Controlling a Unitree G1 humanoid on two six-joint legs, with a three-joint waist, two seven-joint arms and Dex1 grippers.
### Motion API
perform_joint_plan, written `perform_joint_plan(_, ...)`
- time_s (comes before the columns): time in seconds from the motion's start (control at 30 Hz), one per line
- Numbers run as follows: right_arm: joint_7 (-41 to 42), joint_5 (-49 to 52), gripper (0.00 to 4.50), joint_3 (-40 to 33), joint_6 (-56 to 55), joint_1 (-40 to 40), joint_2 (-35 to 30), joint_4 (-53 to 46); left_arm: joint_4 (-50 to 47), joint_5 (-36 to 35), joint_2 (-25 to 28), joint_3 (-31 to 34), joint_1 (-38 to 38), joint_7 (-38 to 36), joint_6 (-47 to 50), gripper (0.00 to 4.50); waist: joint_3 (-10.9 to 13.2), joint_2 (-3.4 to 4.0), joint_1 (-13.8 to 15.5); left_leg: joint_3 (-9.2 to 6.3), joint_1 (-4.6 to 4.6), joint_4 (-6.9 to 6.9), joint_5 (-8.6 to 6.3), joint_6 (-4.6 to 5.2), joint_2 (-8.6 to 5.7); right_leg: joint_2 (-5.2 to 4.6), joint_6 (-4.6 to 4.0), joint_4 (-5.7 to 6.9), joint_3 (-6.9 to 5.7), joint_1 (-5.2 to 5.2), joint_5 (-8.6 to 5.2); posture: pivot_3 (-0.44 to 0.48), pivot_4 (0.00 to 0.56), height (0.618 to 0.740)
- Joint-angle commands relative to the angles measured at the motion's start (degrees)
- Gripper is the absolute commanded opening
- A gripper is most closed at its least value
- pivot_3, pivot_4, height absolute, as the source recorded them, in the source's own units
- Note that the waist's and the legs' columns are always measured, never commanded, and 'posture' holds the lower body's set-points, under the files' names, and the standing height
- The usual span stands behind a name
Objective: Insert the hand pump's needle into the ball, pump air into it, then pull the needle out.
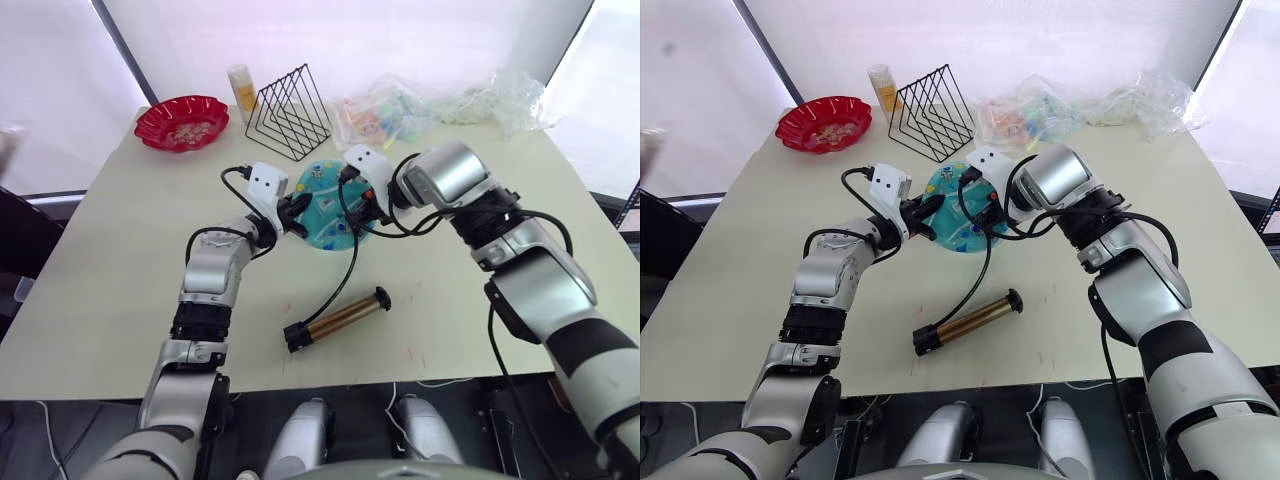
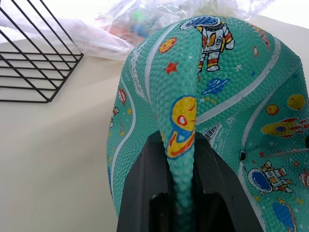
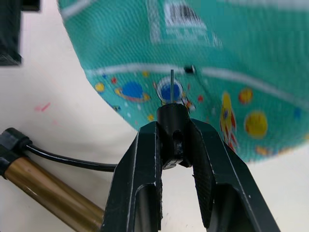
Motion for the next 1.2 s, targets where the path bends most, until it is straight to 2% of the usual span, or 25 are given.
perform_joint_plan(0.03,2.05,-2.07,0.32,0.71,-1.73,-2.61,0.53,2.25,0.19,0.46,-0.21,-1.51,0.46,-0.75,0.21,0.02,0.0,0.0,-0.01,0.0,0.0,0.0,0.0,0.0,-0.01,0.0,0.0,0.0,0.0,0.0,0.0,0.0,0.15,0.74)
perform_joint_plan(0.4,10.08,-7.87,0.32,5.12,-6.59,-6.42,1.84,10.81,0.5,1.23,-0.47,-2.21,0.1,-1.54,-0.18,0.02,0.0,0.0,-0.03,-0.03,0.0,0.0,0.0,0.0,-0.05,-0.01,0.0,0.02,-0.02,-0.01,0.0,0.0,0.15,0.74)
perform_joint_plan(0.73,10.18,-11.5,0.32,1.59,-11.77,-9.36,4.9,19.51,-0.39,1.42,-0.36,-2.32,0.74,-1.64,0.44,0.02,0.0,0.01,-0.05,-0.05,0.0,-0.01,0.01,-0.02,-0.06,-0.02,0.0,0.03,-0.02,-0.01,0.0,0.0,0.15,0.74)
perform_joint_plan(1.2,11.69,-15.35,0.32,0.39,-13.4,-9.32,6.05,22.53,-0.34,1.54,-0.33,-2.21,0.61,-1.45,0.46,0.02,0.0,0.01,-0.1,-0.06,0.0,-0.01,0.01,-0.02,-0.06,-0.03,0.0,0.05,-0.03,-0.01,0.0,0.0,0.15,0.74)
